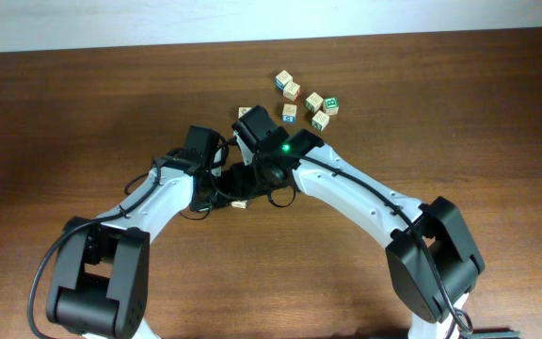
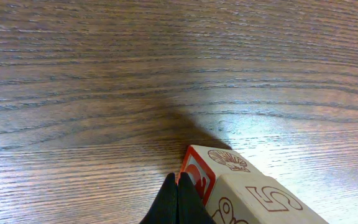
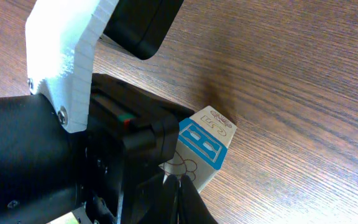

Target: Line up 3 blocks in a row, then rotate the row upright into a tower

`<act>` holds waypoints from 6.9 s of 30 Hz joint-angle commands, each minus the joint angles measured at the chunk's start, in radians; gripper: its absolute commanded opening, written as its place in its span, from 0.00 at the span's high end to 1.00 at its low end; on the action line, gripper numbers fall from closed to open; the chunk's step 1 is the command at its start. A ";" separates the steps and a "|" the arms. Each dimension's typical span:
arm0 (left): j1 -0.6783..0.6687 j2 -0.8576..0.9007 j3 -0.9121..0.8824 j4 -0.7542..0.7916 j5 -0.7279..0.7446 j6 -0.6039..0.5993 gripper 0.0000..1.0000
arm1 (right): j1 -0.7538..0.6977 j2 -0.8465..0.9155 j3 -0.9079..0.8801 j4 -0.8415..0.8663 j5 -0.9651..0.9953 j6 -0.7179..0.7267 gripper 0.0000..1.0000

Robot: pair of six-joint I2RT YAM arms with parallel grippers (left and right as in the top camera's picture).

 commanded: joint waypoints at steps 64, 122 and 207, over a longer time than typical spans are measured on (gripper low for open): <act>0.311 -0.357 0.525 -0.543 -0.092 0.386 0.01 | -0.206 -0.694 0.492 -0.964 0.385 -0.087 0.01; 0.311 -0.357 0.525 -0.543 -0.092 0.386 0.01 | -0.684 -1.947 -1.500 0.622 0.271 -0.480 0.02; 0.305 -1.807 -1.047 0.479 -0.196 0.571 0.01 | -0.684 -1.947 -1.500 0.622 0.271 -0.480 0.02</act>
